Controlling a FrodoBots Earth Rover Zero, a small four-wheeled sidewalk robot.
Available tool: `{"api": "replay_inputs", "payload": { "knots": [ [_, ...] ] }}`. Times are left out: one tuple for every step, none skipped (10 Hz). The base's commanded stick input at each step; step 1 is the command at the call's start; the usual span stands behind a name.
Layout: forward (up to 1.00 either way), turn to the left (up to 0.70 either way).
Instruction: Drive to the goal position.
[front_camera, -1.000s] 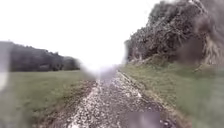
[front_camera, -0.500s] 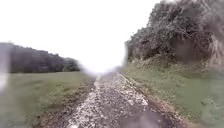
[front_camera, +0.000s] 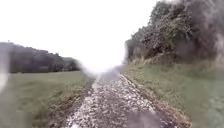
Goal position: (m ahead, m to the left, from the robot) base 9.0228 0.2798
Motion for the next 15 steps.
{"api": "replay_inputs", "payload": {
  "knots": [
    [0.7, 0.0],
    [0.7, 0.0],
    [0.7, -0.08],
    [0.7, -0.28],
    [0.7, -0.35],
    [0.7, -0.29],
    [0.7, -0.08],
    [0.7, -0.02],
    [0.7, 0.0],
    [0.7, 0.0],
    [0.7, 0.0],
    [0.7, 0.0],
    [0.7, 0.0],
    [0.7, 0.0],
    [0.7, 0.0]
  ]
}}
